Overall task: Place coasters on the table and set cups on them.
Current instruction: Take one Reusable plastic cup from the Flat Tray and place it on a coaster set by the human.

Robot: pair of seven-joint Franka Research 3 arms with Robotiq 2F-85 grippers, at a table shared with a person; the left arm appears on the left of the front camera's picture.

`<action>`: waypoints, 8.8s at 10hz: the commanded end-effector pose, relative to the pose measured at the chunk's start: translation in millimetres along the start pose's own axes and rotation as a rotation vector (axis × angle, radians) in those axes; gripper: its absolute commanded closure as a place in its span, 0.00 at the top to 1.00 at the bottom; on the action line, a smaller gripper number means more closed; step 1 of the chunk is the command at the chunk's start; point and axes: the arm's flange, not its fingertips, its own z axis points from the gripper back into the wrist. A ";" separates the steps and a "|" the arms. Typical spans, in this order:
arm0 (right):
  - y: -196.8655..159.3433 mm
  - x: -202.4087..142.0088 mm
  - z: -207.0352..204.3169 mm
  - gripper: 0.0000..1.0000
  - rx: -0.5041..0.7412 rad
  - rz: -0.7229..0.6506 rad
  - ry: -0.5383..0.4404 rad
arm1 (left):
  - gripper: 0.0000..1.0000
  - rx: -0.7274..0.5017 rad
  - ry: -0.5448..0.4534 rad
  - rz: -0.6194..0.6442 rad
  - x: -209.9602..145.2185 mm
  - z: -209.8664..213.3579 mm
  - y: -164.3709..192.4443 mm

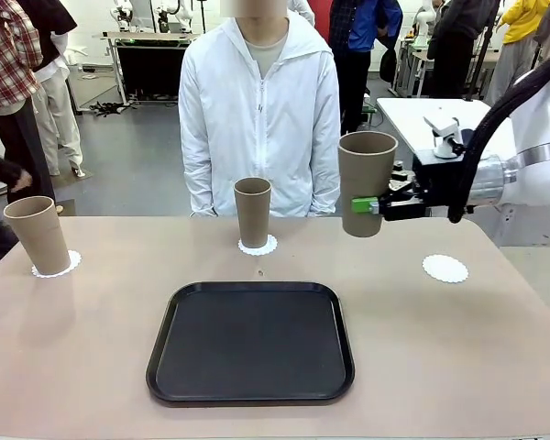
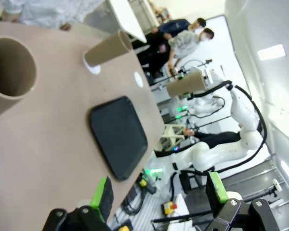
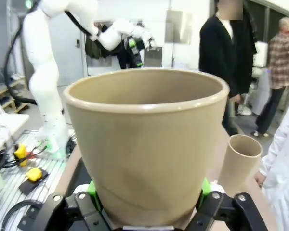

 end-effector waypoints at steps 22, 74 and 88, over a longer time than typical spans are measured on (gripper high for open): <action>-88.2 -146.8 224.7 0.82 -0.164 -0.045 -0.144 | 1.00 0.002 -0.006 0.007 -0.6 0.4 -1.4; -101.0 -196.9 226.3 1.00 -0.261 -0.260 0.269 | 1.00 0.002 -0.006 0.007 -0.6 0.4 -1.4; -92.8 -195.0 231.0 1.00 -0.239 -0.292 0.353 | 1.00 0.002 -0.006 0.007 -0.6 0.4 -1.4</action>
